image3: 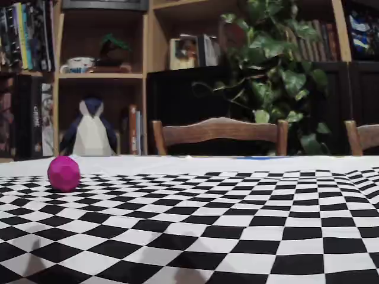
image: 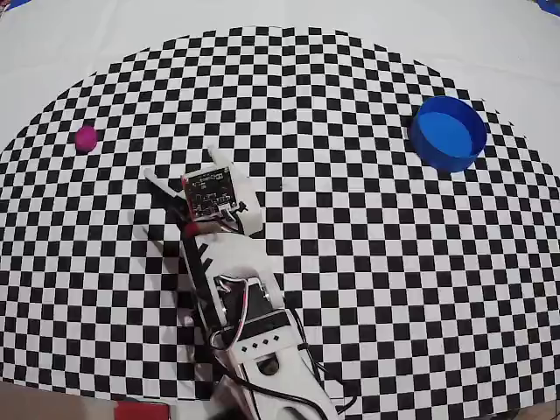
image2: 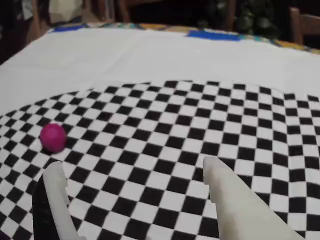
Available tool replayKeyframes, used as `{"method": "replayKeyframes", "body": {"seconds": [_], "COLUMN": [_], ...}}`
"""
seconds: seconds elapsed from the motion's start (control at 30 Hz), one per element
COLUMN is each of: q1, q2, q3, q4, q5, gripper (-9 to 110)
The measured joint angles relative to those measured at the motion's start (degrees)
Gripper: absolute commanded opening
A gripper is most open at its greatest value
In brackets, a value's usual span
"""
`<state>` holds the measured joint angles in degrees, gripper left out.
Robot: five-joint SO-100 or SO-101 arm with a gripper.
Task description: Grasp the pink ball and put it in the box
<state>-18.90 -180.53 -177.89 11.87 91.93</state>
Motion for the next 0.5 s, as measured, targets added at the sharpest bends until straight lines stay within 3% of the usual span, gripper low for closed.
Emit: {"method": "replayKeyframes", "body": {"seconds": [0.5], "q1": [-11.7], "q2": [0.0], "q3": [0.0], "q4": [0.0], "q5": [0.0], "gripper": [32]}}
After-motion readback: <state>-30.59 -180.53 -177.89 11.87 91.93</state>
